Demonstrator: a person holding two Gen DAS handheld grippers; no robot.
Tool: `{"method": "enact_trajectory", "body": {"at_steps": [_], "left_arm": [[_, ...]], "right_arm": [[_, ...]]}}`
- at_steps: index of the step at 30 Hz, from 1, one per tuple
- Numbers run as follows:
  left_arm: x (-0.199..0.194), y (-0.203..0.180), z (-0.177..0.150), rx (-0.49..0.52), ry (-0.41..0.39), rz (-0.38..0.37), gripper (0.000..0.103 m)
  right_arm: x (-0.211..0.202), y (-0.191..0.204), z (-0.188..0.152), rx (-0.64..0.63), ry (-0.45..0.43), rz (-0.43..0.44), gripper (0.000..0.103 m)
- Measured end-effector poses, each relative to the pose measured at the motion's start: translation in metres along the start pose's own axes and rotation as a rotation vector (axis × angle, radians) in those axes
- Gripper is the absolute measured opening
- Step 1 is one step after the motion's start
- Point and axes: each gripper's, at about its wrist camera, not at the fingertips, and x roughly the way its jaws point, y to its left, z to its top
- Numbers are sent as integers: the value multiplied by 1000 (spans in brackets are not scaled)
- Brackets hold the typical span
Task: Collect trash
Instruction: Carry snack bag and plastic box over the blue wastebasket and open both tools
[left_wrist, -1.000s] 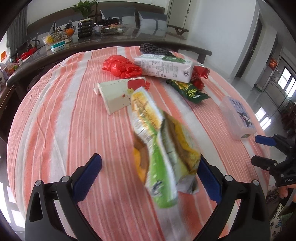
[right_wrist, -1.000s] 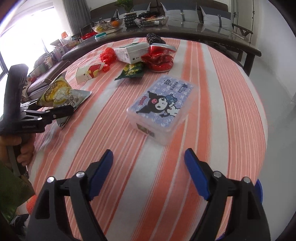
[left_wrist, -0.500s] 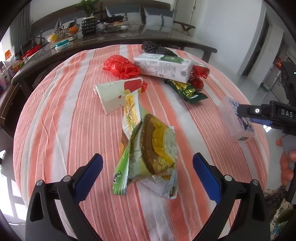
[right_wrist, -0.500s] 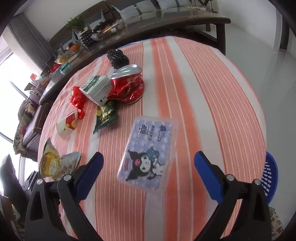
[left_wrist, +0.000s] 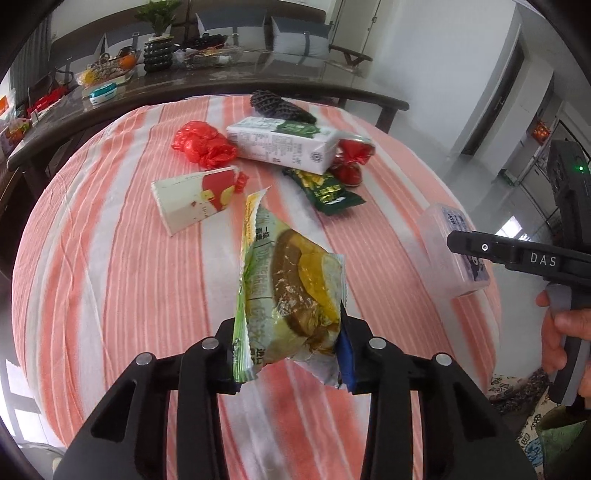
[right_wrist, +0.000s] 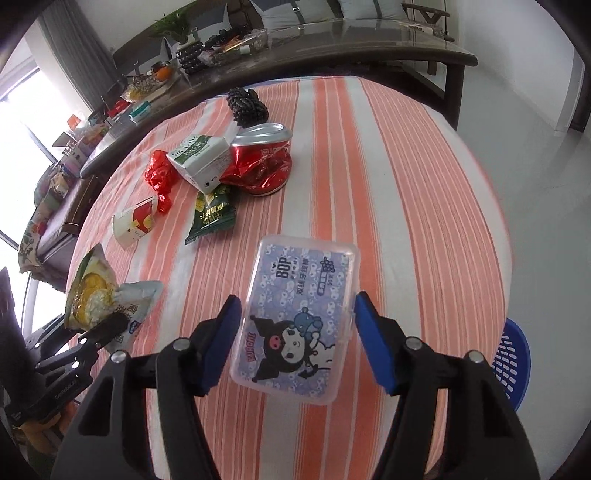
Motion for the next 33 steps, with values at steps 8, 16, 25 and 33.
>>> {"method": "enact_trajectory", "body": {"at_steps": [8,16,25,33], "left_arm": [[4,-52,10,62,-9,-58,33],[13,-120,12,157,4,-133,32],[35,-234,9,287,57,-268,33],[85,-324,-13,397,135,-294,33]], "right_arm": [[-36,-40,-10,66,-78,89,62],[-79,-99,-30,113,-141,76,62],[-108,-200,-70,211,-164,-78,62],[-105,-263,-98,280,-176,-158,62]]}}
